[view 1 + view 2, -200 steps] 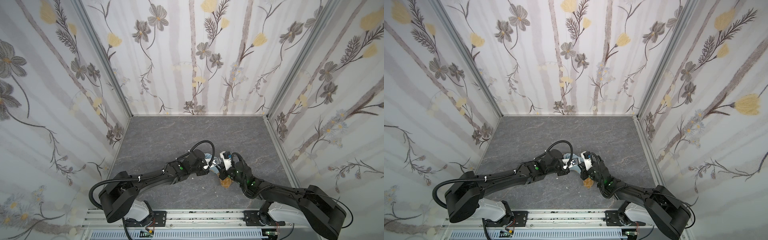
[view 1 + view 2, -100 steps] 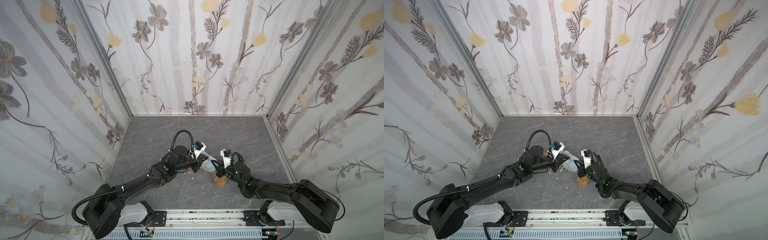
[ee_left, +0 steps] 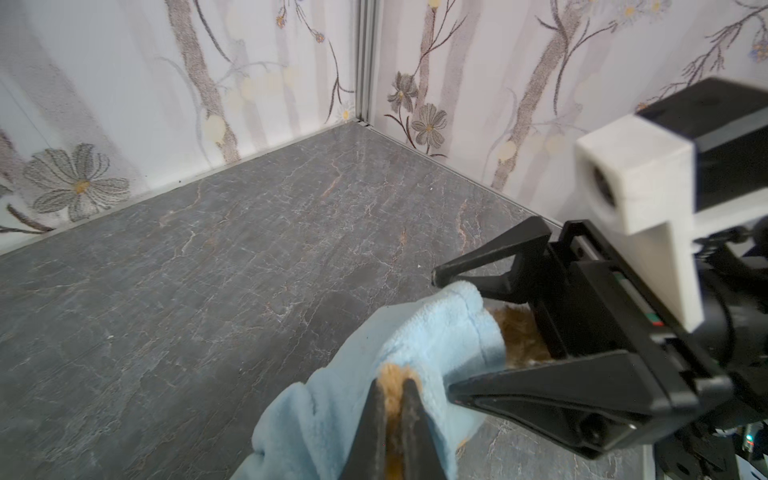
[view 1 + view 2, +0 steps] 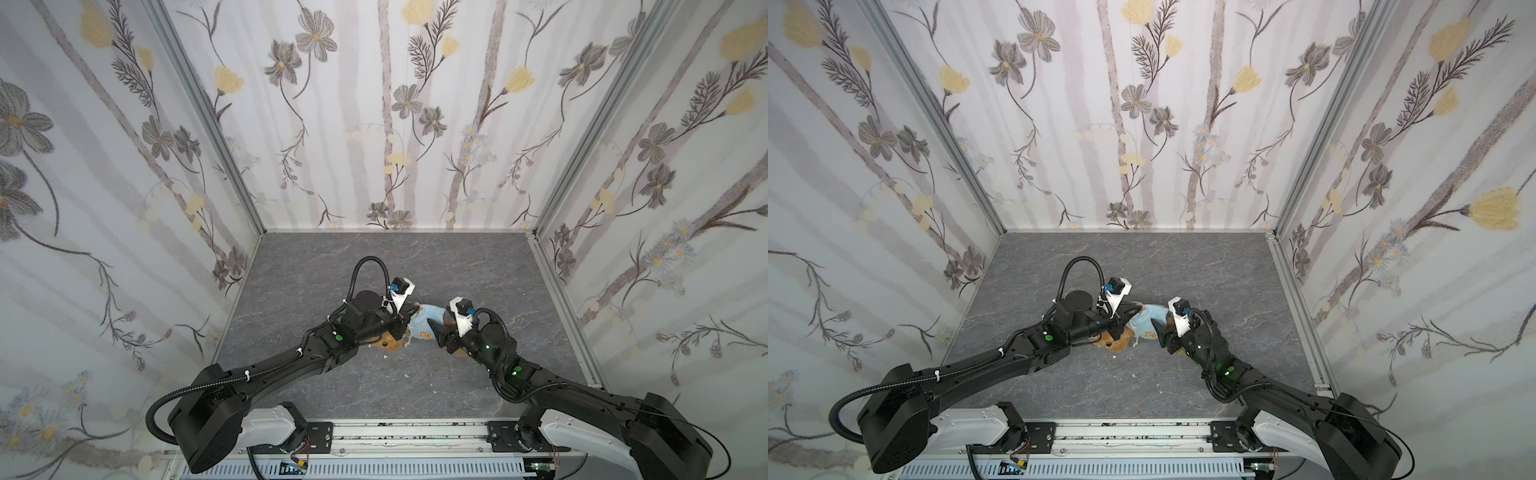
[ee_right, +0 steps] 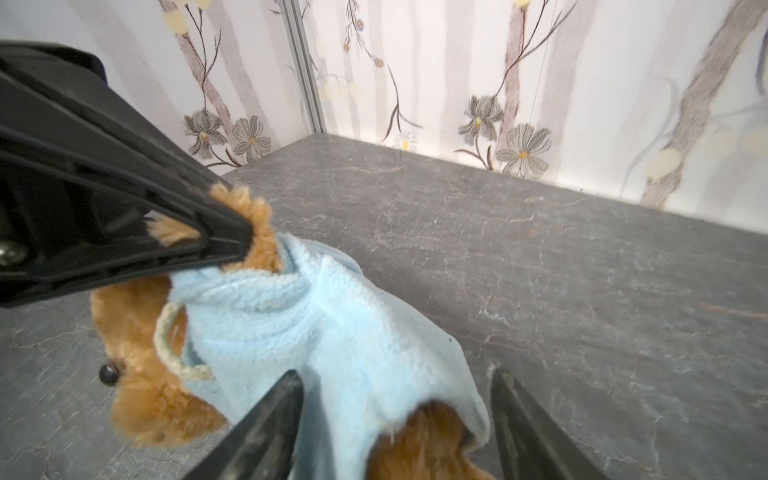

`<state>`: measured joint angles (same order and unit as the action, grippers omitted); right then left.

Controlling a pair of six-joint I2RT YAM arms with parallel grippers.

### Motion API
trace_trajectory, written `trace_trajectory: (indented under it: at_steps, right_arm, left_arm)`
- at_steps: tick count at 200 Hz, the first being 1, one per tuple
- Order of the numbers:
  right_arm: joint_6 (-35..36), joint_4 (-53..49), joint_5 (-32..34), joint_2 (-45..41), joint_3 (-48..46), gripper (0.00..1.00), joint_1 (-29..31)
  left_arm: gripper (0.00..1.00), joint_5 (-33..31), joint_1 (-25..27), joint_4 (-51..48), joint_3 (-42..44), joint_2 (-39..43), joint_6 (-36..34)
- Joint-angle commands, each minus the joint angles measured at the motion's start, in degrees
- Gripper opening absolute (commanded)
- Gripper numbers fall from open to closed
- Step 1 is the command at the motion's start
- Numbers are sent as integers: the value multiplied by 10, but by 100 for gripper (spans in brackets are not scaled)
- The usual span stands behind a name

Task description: Dress the teddy bear

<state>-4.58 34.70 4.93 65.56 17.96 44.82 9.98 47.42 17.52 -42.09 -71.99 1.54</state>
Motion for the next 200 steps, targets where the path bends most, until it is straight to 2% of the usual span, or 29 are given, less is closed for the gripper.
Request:
trace_trajectory:
  at_steps: [1,37,71,100,117,164,200]
  right_arm:
    - [45,-62,10,-20,28,92,-1]
    - [23,-84,-20,-42,53,93,12]
    - [5,-26,31,-55,25,89,68]
    - [2,23,52,-6,24,83,88]
    - [2,66,74,17,16,83,89]
    - [27,161,32,70,17,81,88]
    - [68,172,35,121,39,79,88]
  left_arm:
    - [0,-61,7,-1,-10,4,32]
    - [0,-111,22,-18,-23,11,104]
    - [0,-122,30,-45,-39,6,151]
    - [0,-118,32,-53,-42,7,169]
    - [0,-109,34,-53,-39,4,172]
    - [0,-98,36,-53,-38,1,178]
    - [0,-83,39,-52,-42,1,180]
